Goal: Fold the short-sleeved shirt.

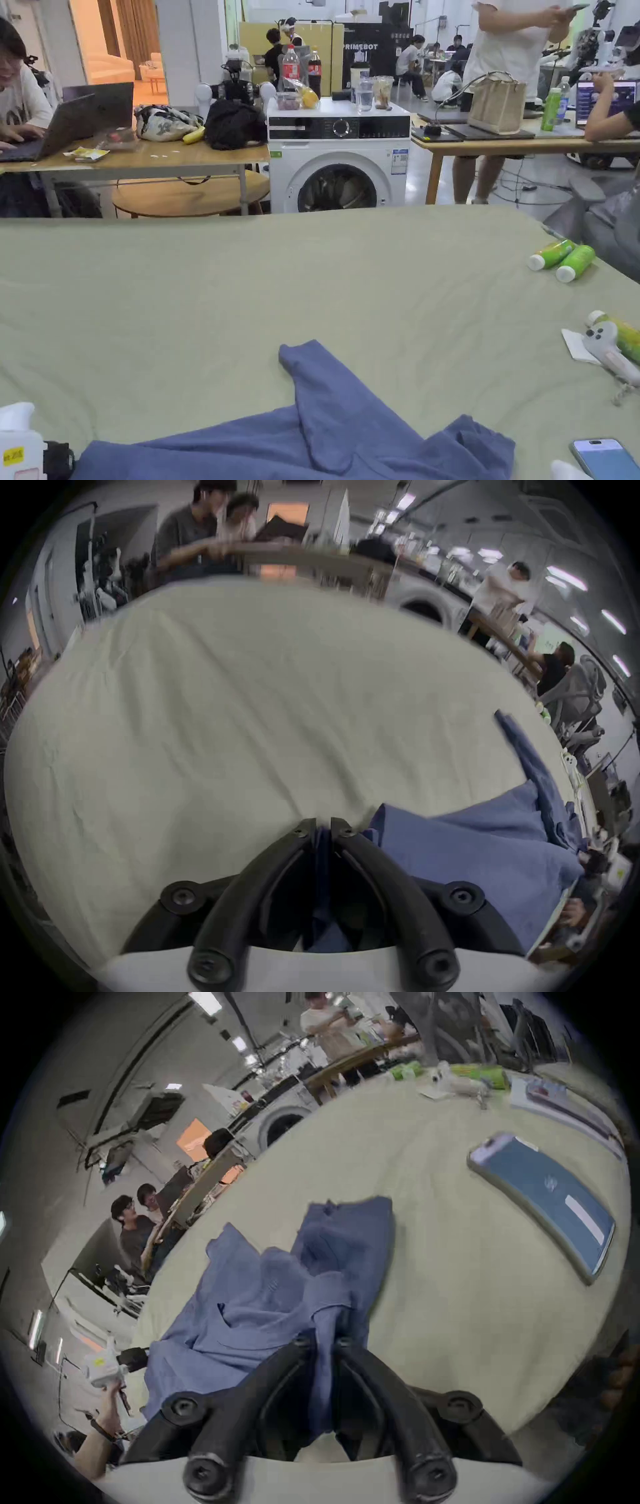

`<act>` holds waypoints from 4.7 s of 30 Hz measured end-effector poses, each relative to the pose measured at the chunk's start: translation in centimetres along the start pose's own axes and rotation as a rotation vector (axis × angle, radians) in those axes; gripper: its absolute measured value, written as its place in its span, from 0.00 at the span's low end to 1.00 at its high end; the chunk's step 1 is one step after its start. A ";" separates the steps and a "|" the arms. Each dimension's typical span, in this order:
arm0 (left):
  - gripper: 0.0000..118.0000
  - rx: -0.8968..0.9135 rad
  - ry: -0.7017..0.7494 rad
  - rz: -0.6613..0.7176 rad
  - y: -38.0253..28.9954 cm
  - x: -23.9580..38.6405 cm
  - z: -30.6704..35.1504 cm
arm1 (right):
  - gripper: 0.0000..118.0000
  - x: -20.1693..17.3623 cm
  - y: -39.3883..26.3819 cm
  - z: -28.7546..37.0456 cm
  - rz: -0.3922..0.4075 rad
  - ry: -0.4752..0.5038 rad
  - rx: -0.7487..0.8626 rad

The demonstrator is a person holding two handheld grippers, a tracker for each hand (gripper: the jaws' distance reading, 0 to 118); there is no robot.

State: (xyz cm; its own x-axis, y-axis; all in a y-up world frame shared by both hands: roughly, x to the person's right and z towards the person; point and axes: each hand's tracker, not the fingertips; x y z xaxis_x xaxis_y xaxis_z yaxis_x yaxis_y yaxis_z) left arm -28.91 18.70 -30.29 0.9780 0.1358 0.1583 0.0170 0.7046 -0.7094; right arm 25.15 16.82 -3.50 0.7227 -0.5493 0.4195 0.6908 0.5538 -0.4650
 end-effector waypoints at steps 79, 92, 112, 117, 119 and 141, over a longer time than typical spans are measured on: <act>0.02 0.031 -0.169 0.172 -8.2 -3.0 11.1 | 0.02 -0.3 4.8 1.5 0.444 -0.112 -0.141; 0.65 0.311 -0.163 -0.022 -5.0 2.3 17.7 | 0.56 -3.7 4.9 7.5 0.525 -0.048 0.230; 0.00 0.492 -0.221 -0.215 -3.2 11.7 18.7 | 0.00 -13.2 0.6 5.2 0.714 0.041 0.343; 0.00 0.448 -0.216 -0.075 -3.6 8.8 18.9 | 0.00 -12.6 0.7 5.1 0.684 0.061 0.326; 0.00 0.437 -0.196 0.005 -4.4 7.4 18.7 | 0.00 -12.5 0.7 5.0 0.687 0.062 0.318; 0.12 0.015 0.069 0.283 -12.9 2.1 7.4 | 0.00 -8.3 1.3 3.5 0.611 0.068 0.186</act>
State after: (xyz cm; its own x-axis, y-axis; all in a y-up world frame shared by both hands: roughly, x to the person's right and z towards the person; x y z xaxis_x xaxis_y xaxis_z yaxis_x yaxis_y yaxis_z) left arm -28.63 15.05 -15.72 0.9553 0.2811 -0.0920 -0.2612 0.6560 -0.7081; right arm 20.15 24.29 -4.86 0.9884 -0.1353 0.0683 0.1516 0.8756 -0.4586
